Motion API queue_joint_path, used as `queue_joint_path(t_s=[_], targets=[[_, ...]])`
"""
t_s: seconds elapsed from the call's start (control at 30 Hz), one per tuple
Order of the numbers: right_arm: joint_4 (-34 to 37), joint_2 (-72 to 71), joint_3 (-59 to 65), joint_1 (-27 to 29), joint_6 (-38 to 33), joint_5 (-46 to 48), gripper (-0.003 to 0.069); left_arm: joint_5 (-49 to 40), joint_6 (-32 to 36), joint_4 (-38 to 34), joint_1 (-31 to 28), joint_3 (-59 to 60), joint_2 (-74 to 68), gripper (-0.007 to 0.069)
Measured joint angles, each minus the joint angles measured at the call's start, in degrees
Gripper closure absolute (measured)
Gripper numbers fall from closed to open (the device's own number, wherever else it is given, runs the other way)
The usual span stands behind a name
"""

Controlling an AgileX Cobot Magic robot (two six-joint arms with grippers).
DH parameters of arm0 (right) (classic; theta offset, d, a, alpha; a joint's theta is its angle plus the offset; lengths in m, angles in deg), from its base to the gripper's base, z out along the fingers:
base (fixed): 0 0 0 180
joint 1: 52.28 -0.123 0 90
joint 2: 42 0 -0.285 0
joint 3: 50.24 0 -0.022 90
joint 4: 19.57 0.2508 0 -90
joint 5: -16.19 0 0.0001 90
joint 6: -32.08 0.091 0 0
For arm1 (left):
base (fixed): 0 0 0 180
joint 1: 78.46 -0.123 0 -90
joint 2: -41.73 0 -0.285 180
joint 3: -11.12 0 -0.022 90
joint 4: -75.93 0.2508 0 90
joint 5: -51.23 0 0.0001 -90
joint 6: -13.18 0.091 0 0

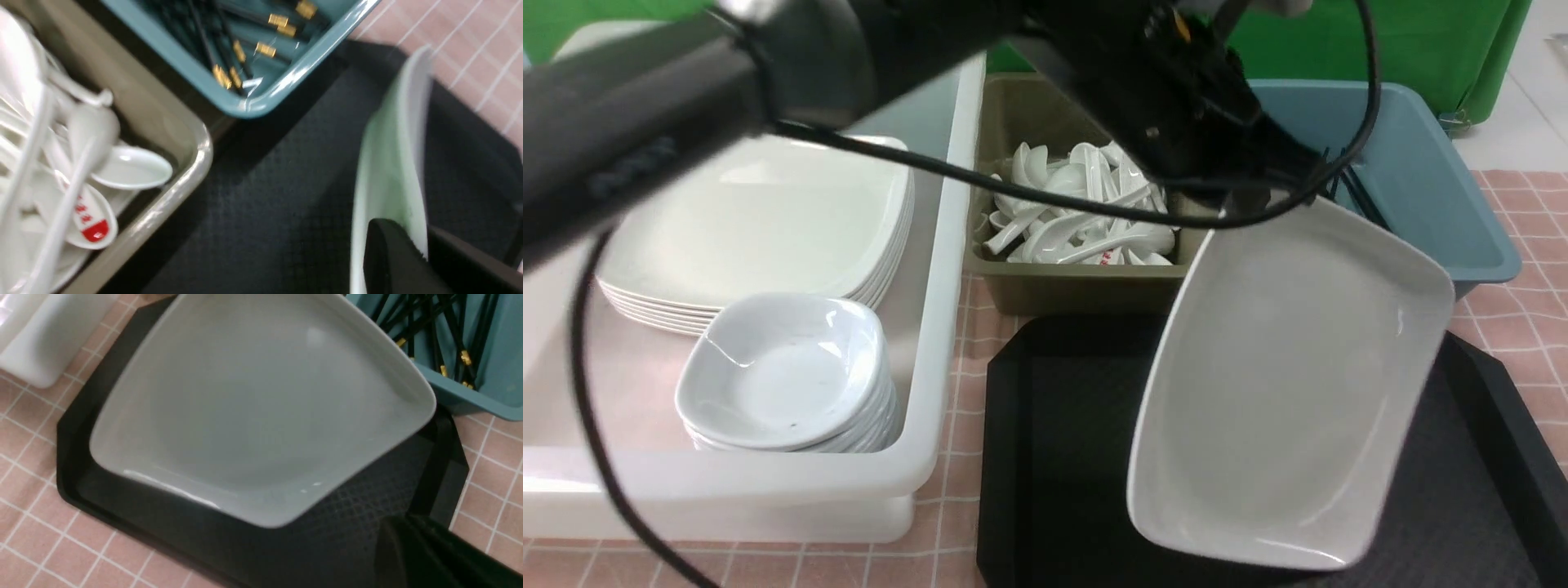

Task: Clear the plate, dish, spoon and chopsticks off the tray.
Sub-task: Use the left arm to grab a plate from the dinner plate, then use the left arm to put the plate into the large storage box on the left

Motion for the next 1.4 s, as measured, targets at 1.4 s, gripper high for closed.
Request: queue_joint_path(t_s=[1.4], targets=[[16.7,17.7,-17.4,-17.6,-9.9,-1.0,0.0629,0.9,-1.3,-17.2,-61.1,2.4,16.0,0.0606]])
